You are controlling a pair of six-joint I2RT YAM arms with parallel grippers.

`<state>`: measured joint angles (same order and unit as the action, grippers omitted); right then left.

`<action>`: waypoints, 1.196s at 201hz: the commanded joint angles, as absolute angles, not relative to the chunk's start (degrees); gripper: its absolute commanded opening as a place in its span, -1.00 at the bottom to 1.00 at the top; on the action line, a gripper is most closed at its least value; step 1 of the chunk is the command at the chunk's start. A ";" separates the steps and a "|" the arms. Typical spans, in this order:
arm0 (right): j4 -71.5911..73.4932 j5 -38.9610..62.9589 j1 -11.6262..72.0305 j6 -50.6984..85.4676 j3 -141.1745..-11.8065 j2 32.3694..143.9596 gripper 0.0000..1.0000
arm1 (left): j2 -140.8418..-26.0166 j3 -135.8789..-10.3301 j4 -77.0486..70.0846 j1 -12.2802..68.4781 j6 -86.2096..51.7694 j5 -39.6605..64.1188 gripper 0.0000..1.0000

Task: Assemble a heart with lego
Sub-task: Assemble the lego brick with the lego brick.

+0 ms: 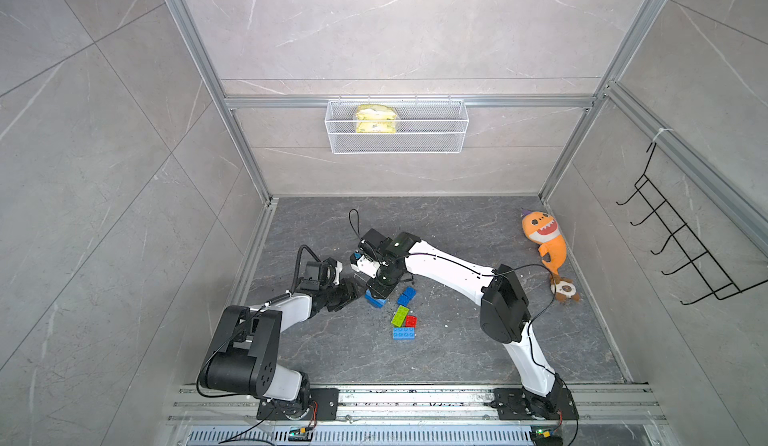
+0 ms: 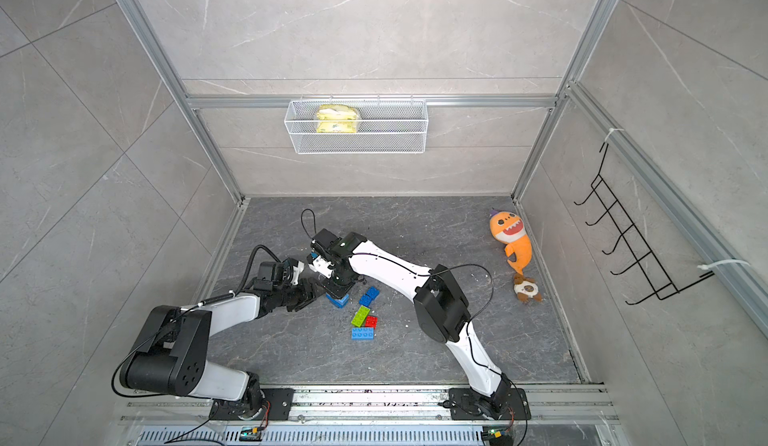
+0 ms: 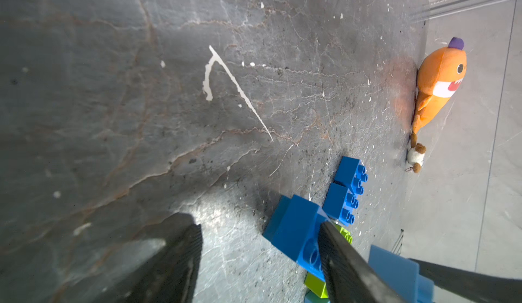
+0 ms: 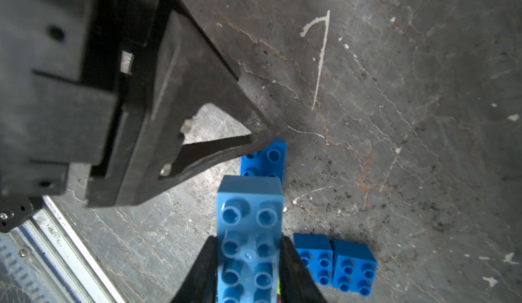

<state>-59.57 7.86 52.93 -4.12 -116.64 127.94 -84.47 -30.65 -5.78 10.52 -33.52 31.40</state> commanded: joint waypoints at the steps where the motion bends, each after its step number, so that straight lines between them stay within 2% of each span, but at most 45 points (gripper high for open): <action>1: -64.80 5.19 53.26 -4.46 -120.59 130.74 -0.42 | -85.32 -32.09 -7.16 10.90 -33.88 32.52 0.34; 122: -67.67 5.21 53.31 -1.89 -124.44 136.25 -0.41 | -84.71 -29.97 -8.92 11.93 -34.55 32.08 0.32; 240: -69.27 5.87 54.58 4.86 -125.68 137.02 -0.41 | -83.10 -28.03 -9.49 12.30 -35.05 31.59 0.27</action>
